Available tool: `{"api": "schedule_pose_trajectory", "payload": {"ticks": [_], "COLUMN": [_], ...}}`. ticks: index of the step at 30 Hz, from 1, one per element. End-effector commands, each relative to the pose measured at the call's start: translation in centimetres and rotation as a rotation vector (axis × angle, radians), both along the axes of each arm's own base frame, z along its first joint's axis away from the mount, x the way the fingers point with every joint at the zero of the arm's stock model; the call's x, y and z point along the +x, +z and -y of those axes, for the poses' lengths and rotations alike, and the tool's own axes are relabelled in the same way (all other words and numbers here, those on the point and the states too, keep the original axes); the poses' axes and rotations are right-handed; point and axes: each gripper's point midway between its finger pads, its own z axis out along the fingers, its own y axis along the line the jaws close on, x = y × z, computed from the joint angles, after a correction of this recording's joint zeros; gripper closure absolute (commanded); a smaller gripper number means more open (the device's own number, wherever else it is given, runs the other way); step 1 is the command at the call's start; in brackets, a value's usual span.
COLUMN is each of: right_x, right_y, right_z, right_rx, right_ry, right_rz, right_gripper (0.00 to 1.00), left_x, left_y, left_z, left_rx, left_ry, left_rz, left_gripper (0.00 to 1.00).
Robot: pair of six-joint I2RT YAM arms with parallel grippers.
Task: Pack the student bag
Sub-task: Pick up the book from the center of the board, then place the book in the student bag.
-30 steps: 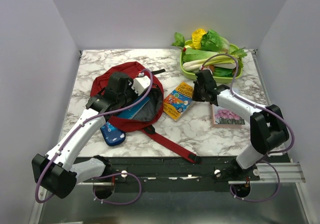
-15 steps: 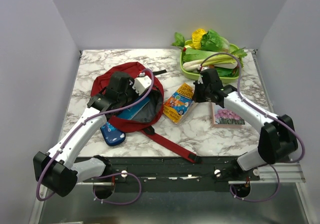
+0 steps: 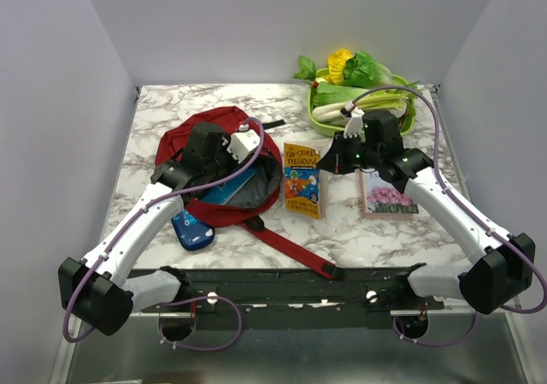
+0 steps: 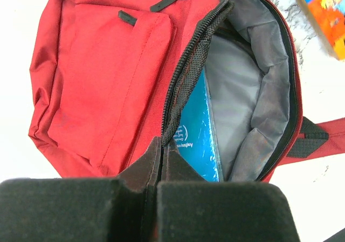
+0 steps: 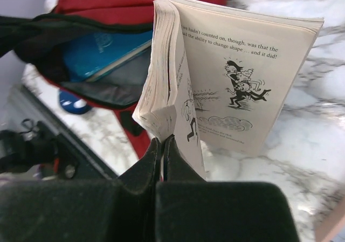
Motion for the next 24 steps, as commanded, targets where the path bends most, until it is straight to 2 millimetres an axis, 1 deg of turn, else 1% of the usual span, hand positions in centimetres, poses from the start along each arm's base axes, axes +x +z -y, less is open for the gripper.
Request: {"api": "schedule_pose_trajectory", "payload": {"ticks": [1, 2, 3, 4, 5, 8, 10, 13, 14, 16, 17, 18, 19, 20, 21, 22, 23, 24], "right_x": [-3.4, -4.1, -4.5, -5.0, -5.6, -6.6, -7.3, -8.4, -8.2, -8.3, -7.6, -6.9, -6.4, -5.7, -4.9, -4.3, -3.7, -3.0], "right_y": [3.3, 3.6, 3.6, 3.2, 3.6, 3.5, 3.1, 1.8, 0.7, 0.0, -0.1, -0.8, -0.9, -0.7, -1.3, -1.0, -0.6, -0.7], "right_z": [-3.2, -3.9, -4.2, -4.4, -4.8, -5.4, -5.7, -6.7, -7.2, -8.2, -8.7, -9.2, -9.7, -10.2, -10.9, -11.4, -11.9, -12.4], "right_rx": [0.203, 0.241, 0.264, 0.281, 0.308, 0.334, 0.350, 0.382, 0.395, 0.421, 0.437, 0.444, 0.460, 0.481, 0.489, 0.513, 0.532, 0.537], "right_ry": [0.167, 0.214, 0.223, 0.238, 0.271, 0.307, 0.319, 0.344, 0.347, 0.349, 0.351, 0.346, 0.333, 0.341, 0.338, 0.330, 0.339, 0.338], "right_rz": [-0.069, -0.084, -0.118, -0.144, -0.145, -0.178, -0.220, -0.294, -0.310, -0.357, -0.348, -0.367, -0.393, -0.380, -0.405, -0.426, -0.412, -0.421], "right_gripper": [0.99, 0.99, 0.99, 0.99, 0.99, 0.99, 0.99, 0.99, 0.99, 0.99, 0.99, 0.99, 0.99, 0.99, 0.99, 0.99, 0.99, 0.99], "left_x": [0.5, 0.5, 0.5, 0.5, 0.6, 0.6, 0.6, 0.6, 0.6, 0.5, 0.5, 0.5, 0.5, 0.4, 0.5, 0.4, 0.4, 0.3], "left_y": [1.2, 1.2, 1.2, 1.3, 1.5, 1.6, 1.6, 1.9, 1.9, 1.9, 2.0, 2.1, 2.2, 2.2, 2.4, 2.4, 2.4, 2.5], "left_z": [0.0, 0.0, 0.0, 0.1, 0.1, 0.2, 0.3, 0.4, 0.4, 0.6, 0.7, 0.7, 0.7, 0.7, 0.7, 0.7, 0.8, 0.8], "left_rx": [-0.023, -0.025, -0.031, -0.033, -0.037, -0.042, -0.046, -0.052, -0.054, -0.061, -0.064, -0.064, -0.065, -0.065, -0.066, -0.065, -0.068, -0.071], "left_ry": [0.024, 0.025, 0.028, 0.026, 0.027, 0.029, 0.027, 0.026, 0.026, 0.021, 0.022, 0.019, 0.021, 0.020, 0.022, 0.019, 0.016, 0.017], "left_rz": [0.038, 0.038, 0.037, 0.037, 0.039, 0.039, 0.036, 0.039, 0.038, 0.032, 0.031, 0.030, 0.030, 0.028, 0.031, 0.032, 0.030, 0.028], "left_gripper": [1.00, 1.00, 1.00, 1.00, 1.00, 1.00, 1.00, 1.00, 1.00, 1.00, 1.00, 1.00, 1.00, 1.00, 1.00, 1.00, 1.00, 1.00]}}
